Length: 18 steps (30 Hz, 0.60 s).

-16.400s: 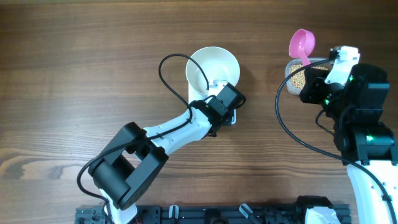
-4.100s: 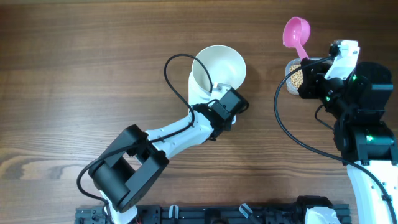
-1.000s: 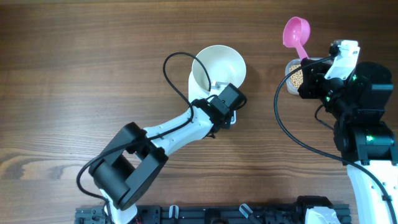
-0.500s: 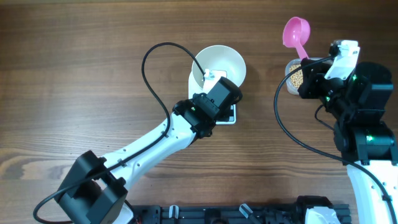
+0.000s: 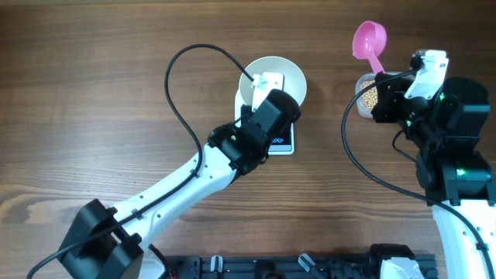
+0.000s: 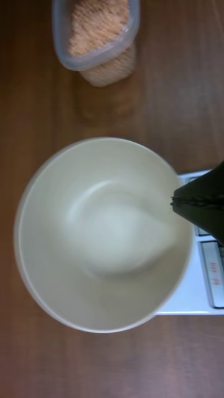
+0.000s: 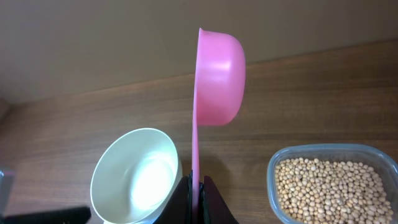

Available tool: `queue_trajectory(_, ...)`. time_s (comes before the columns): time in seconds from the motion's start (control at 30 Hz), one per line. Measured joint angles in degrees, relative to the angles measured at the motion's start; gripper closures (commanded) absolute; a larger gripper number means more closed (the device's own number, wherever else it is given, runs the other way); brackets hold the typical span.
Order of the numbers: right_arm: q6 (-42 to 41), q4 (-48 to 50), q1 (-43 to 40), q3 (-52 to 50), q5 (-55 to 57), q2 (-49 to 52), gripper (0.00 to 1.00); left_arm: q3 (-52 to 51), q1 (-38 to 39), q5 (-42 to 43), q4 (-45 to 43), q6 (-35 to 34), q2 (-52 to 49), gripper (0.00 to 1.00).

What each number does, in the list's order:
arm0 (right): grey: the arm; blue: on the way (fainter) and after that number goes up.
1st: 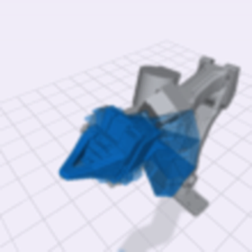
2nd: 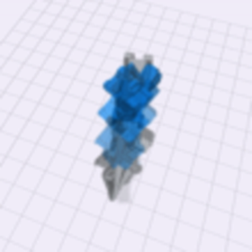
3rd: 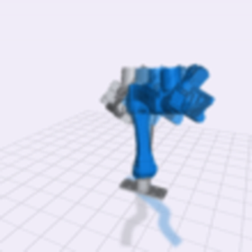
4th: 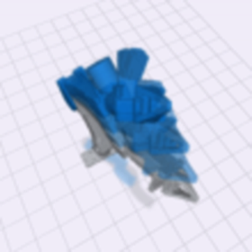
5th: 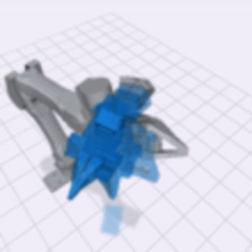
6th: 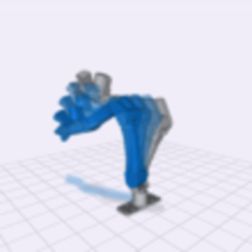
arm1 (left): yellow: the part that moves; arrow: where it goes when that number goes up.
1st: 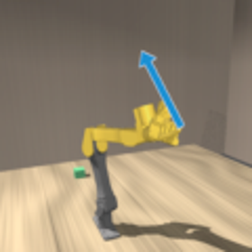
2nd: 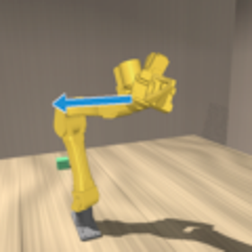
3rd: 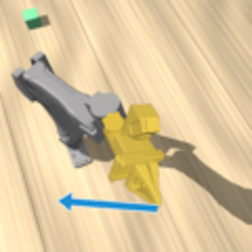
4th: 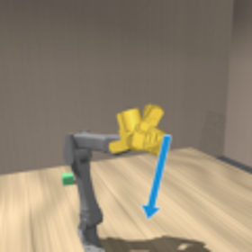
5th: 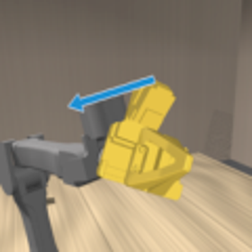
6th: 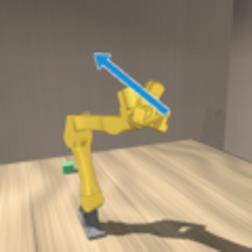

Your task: Scoop item into bowl and weigh 150g on scale

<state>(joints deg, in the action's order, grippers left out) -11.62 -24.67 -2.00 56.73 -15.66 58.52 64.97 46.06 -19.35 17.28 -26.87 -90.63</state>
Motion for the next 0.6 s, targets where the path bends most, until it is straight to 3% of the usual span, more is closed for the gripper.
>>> queue_trajectory(0.4,0.0,1.0,0.0,0.0,-0.3,0.0,0.95,1.6,-11.8,6.9,-2.5,4.0,-4.4,0.96)
queue_trajectory(0.6,-0.3,1.9,0.0,0.0,-1.1,0.8,0.96,7.1,-13.1,9.9,1.3,7.9,-8.9,0.96)
